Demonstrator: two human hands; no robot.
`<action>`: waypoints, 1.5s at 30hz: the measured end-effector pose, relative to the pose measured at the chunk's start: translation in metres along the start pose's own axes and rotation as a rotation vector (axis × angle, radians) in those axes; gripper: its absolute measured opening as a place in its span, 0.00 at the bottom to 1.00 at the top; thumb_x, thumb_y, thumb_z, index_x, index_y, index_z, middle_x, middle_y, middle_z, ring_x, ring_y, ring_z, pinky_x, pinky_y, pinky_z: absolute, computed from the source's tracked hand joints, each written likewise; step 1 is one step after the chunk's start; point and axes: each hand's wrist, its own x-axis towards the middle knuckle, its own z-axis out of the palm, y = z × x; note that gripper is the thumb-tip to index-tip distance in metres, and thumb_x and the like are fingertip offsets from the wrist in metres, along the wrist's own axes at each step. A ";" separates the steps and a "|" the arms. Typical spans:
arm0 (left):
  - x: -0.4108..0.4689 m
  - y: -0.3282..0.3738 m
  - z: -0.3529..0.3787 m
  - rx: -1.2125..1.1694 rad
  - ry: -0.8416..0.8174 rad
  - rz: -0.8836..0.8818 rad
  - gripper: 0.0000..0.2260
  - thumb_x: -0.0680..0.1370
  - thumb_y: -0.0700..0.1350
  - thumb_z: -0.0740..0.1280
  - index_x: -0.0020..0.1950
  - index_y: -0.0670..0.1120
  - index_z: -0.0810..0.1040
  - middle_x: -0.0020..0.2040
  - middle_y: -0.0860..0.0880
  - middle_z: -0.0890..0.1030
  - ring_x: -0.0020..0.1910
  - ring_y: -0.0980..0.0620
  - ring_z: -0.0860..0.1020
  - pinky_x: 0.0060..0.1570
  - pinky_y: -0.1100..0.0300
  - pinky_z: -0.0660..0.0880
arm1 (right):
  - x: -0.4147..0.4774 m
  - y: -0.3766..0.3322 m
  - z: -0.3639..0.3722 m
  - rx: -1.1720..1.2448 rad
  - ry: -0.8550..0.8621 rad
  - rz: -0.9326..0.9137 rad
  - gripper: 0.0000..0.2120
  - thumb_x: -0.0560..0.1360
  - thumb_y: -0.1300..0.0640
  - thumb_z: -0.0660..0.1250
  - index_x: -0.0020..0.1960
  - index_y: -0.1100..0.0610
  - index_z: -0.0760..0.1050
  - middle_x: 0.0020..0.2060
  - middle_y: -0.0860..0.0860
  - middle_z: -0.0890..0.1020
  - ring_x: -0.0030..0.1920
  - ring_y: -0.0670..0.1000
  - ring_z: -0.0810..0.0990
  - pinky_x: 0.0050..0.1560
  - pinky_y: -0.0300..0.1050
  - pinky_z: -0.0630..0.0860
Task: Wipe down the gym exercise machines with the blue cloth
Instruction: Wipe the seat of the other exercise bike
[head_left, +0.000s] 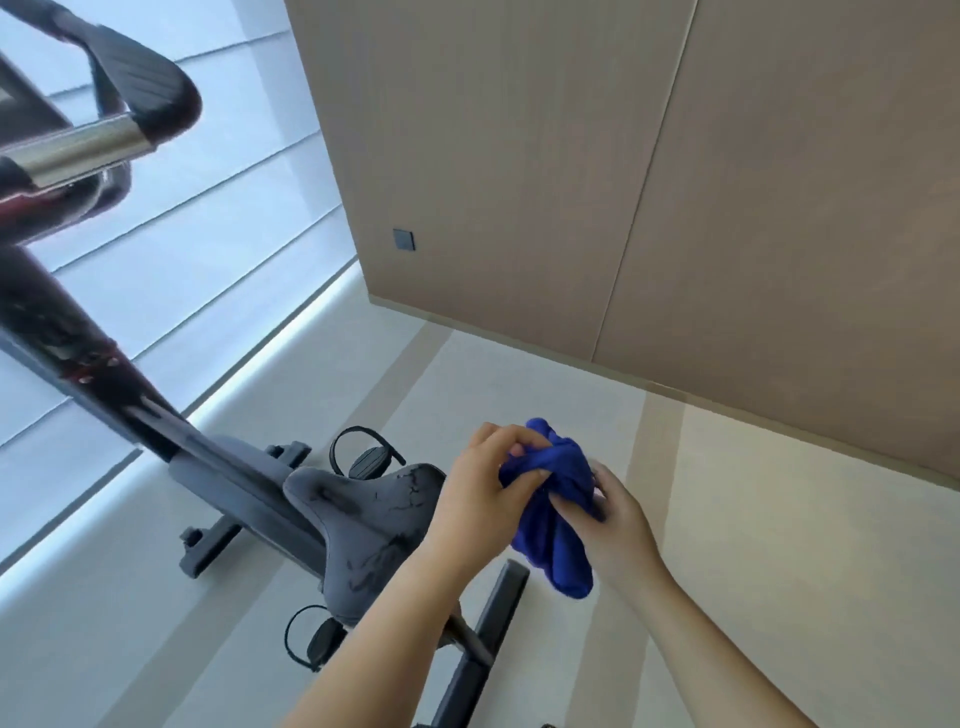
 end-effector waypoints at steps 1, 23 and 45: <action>-0.001 -0.004 -0.002 0.007 0.060 -0.038 0.13 0.75 0.39 0.67 0.45 0.60 0.76 0.47 0.55 0.74 0.45 0.63 0.74 0.45 0.70 0.72 | 0.006 0.001 -0.002 0.018 -0.038 0.017 0.15 0.74 0.60 0.68 0.51 0.38 0.76 0.49 0.42 0.83 0.51 0.46 0.81 0.44 0.36 0.77; -0.060 -0.112 -0.128 0.587 0.135 -0.539 0.22 0.76 0.53 0.65 0.69 0.51 0.67 0.68 0.49 0.67 0.63 0.48 0.71 0.63 0.55 0.68 | 0.099 -0.051 0.135 -0.340 -0.320 -0.276 0.29 0.71 0.71 0.55 0.44 0.37 0.79 0.54 0.41 0.77 0.55 0.32 0.71 0.55 0.23 0.64; -0.020 -0.194 -0.182 0.601 -0.169 -0.452 0.31 0.80 0.40 0.58 0.77 0.47 0.44 0.78 0.52 0.52 0.60 0.46 0.75 0.57 0.51 0.74 | 0.096 0.026 0.273 -0.847 -0.531 -0.157 0.17 0.76 0.57 0.63 0.63 0.45 0.74 0.69 0.50 0.70 0.69 0.53 0.67 0.68 0.53 0.64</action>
